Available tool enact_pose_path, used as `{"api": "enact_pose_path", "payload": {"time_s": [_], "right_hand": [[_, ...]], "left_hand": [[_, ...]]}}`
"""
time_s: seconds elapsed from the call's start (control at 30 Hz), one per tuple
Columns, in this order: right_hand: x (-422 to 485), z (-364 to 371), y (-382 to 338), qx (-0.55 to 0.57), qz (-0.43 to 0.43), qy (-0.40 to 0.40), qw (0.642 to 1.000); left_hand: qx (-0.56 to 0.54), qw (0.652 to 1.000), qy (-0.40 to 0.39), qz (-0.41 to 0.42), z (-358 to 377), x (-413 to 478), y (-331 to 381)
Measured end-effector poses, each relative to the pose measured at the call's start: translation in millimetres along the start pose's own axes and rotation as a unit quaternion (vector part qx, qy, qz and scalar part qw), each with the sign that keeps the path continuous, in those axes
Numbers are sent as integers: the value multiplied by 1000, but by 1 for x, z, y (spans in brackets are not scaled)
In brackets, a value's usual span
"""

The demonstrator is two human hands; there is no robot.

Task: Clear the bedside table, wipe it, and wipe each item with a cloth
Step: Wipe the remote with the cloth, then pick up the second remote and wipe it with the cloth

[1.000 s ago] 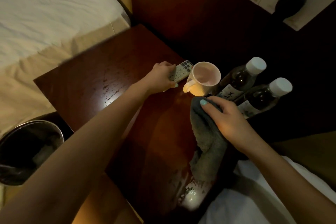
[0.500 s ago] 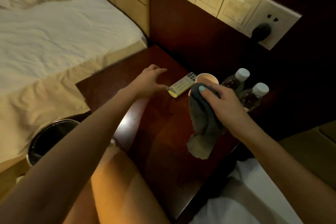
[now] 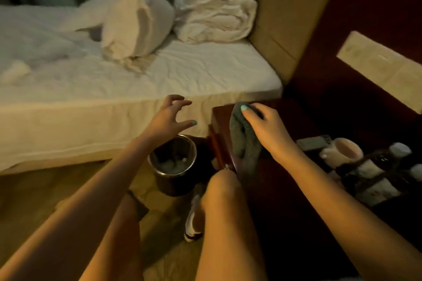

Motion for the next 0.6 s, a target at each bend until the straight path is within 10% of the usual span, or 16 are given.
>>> {"api": "enact_pose_path", "payload": {"time_s": [0.6], "right_hand": [[-74,336,5,-49,-27,-320,946]], "left_hand": [[-7,889,243,-389,-100,-224,-270]]}}
Point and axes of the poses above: each hand's wrist, its own x-axis towards the middle knuckle, its own z-axis out of the palm, y = z × x, the point moved 9 cm from there along x, towards the middle knuckle, and after that the axes turned 13 degrees about y, right-handed, at the moved point
